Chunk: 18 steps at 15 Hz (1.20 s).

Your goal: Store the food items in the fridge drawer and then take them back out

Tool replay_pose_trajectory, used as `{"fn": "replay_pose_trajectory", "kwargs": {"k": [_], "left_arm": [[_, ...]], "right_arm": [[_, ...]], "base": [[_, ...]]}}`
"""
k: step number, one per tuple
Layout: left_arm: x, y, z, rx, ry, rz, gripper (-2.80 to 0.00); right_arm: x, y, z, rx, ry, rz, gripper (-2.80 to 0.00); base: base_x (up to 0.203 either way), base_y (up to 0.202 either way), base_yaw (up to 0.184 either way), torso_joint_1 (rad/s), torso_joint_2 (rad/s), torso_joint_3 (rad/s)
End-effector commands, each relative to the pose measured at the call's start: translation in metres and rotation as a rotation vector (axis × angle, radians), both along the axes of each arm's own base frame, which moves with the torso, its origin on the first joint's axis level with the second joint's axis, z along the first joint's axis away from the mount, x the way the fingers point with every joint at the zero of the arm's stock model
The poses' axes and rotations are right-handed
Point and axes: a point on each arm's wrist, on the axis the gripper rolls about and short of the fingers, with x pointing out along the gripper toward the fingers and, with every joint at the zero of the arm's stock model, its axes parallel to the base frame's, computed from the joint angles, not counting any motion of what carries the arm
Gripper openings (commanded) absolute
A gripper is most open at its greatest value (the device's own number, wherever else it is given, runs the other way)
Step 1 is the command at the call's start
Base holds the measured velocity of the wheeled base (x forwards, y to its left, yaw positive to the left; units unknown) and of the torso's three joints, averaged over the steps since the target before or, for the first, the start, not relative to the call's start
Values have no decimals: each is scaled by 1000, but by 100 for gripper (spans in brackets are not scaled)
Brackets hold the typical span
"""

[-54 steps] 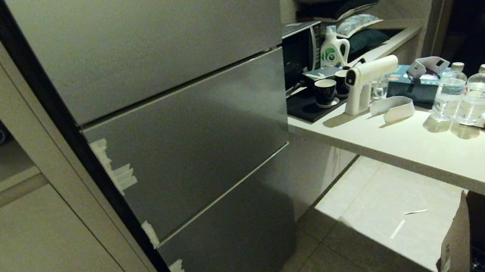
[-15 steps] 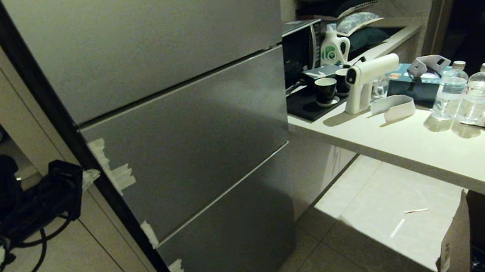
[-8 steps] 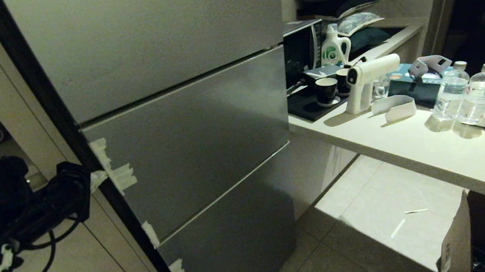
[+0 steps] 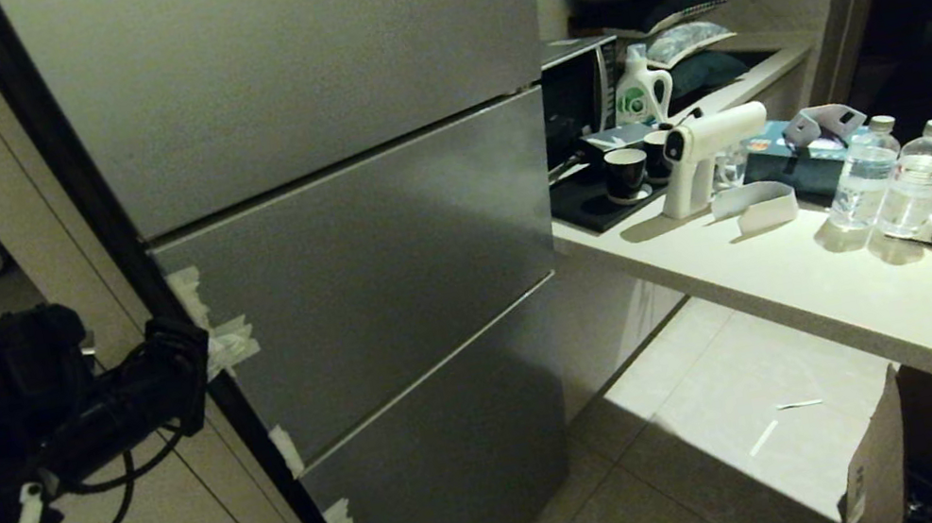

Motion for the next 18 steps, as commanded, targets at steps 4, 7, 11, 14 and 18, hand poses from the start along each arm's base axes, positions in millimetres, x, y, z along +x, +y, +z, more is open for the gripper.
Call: {"fn": "replay_pose_trajectory", "kwargs": {"k": [4,7,11,14,18], "left_arm": [[-18,26,14,16,-46,87,-280],[-16,46,18,32,-74,142,-280],[4,54,9,33,-97,155,-280],[21,54,2,27,-104,141,-280],[33,48,-5,16,-95,120,-280]], "right_arm": [[1,0,-2,0,7,0,-280],[1,0,-3,0,9,0,-280],[1,0,-2,0,7,-1,-280],[1,0,-3,0,8,-1,-280],[1,0,-2,-1,7,-1,-280]], "base": [[0,0,0,0,0,0],[0,0,0,0,0,0],[0,0,0,0,0,0],[0,0,0,0,0,0],[0,0,0,0,0,0]]}}
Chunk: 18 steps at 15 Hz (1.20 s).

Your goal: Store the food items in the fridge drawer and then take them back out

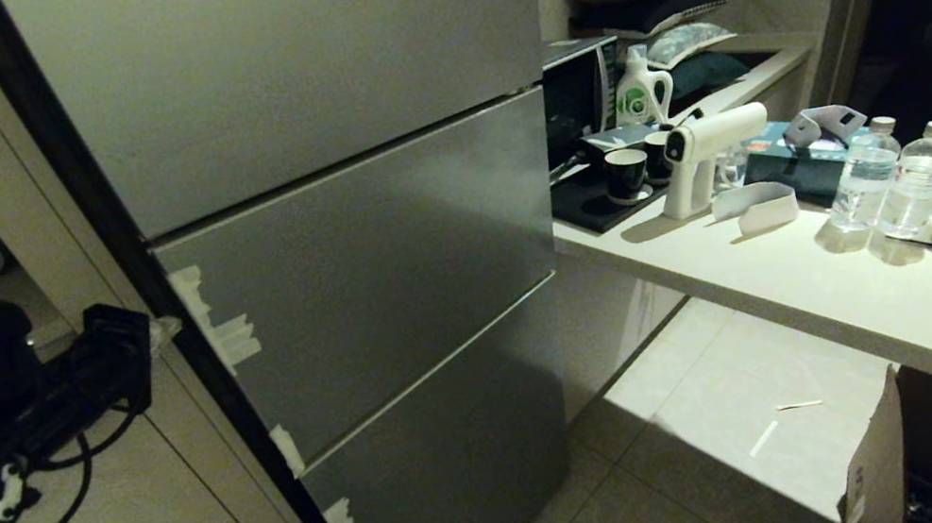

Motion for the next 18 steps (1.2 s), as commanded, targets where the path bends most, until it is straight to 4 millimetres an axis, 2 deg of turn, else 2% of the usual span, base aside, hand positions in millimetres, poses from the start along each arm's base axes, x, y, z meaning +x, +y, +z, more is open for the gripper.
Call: {"fn": "replay_pose_trajectory", "kwargs": {"k": [1,11,18], "left_arm": [[7,-4,-8,-11,18,-15,-280],[11,-13,-12,-17,23,-39,-280],[7,-20,-21,-44,57,-99,-280]], "right_arm": [[1,0,-3,0,8,0,-280],[1,0,-3,2,8,0,-280],[1,0,-3,2,8,0,-280]], "base": [[0,0,0,0,0,0],[0,0,0,0,0,0],[0,0,0,0,0,0]]}}
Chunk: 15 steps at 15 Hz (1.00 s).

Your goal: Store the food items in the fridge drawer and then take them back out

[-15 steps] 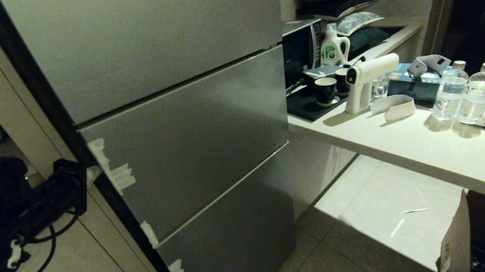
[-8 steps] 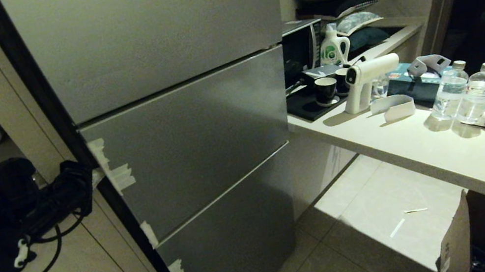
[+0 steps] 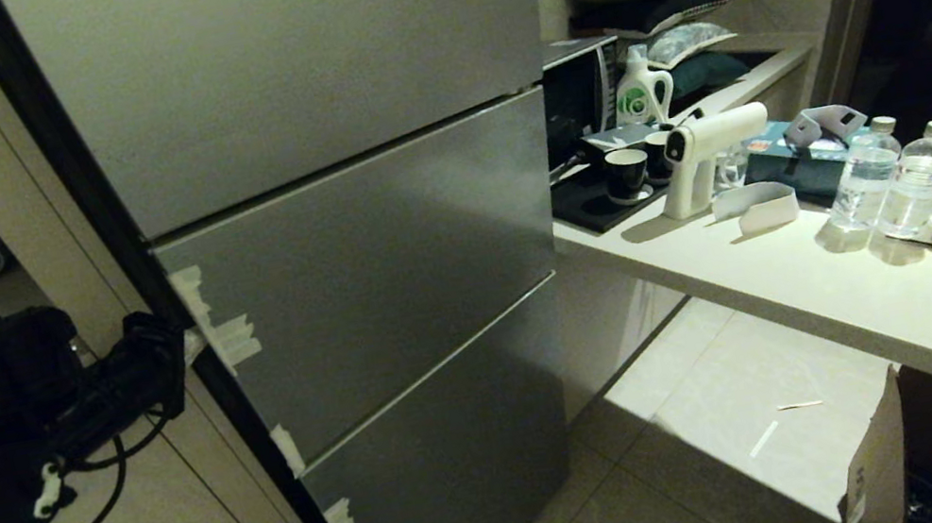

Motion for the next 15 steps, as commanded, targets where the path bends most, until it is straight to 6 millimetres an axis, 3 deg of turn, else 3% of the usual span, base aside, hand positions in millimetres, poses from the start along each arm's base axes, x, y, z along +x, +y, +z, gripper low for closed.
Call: {"fn": "replay_pose_trajectory", "kwargs": {"k": [1,15], "left_arm": [[-3,-3,-5,-18,20,-47,-280],[-14,-19,-17,-23,72,-101,-280]], "right_arm": [[1,0,-2,0,8,0,-280],[1,0,-2,0,8,0,-280]], "base": [[0,0,0,0,0,0],[0,0,0,0,0,0]]}}
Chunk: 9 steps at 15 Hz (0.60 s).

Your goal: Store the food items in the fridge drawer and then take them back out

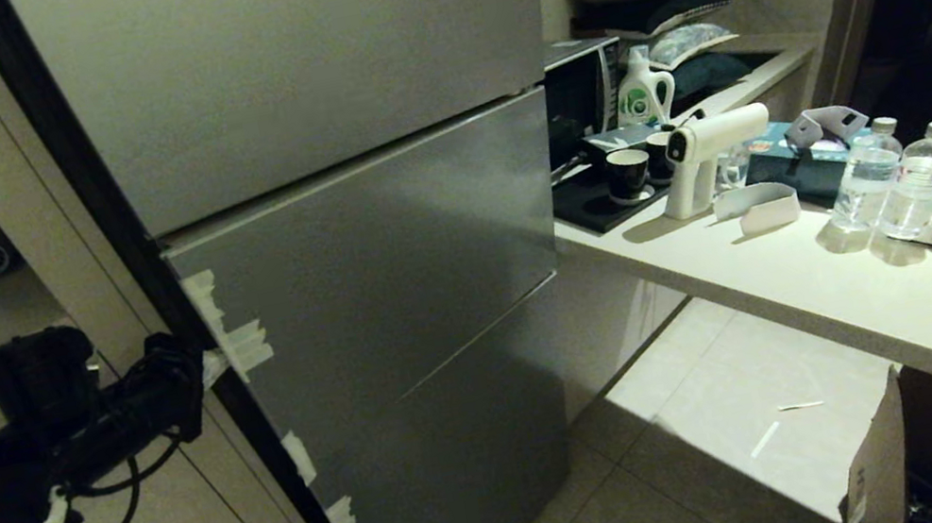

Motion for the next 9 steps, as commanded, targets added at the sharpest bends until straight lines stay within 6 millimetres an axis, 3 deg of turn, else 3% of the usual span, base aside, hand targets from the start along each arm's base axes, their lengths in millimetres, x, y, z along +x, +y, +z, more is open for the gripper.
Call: {"fn": "replay_pose_trajectory", "kwargs": {"k": [1,5,9], "left_arm": [[-3,-3,1,-6,-4,-7,-280],[-14,-9,2,-4,4,-22,-280],[-40,-26,8,-2,5,-76,-280]], "right_arm": [[1,0,-3,0,8,0,-280],[1,0,-3,0,8,0,-280],[1,0,-3,0,8,0,-280]], "base": [[0,0,0,0,0,0],[0,0,0,0,0,0],[0,0,0,0,0,0]]}}
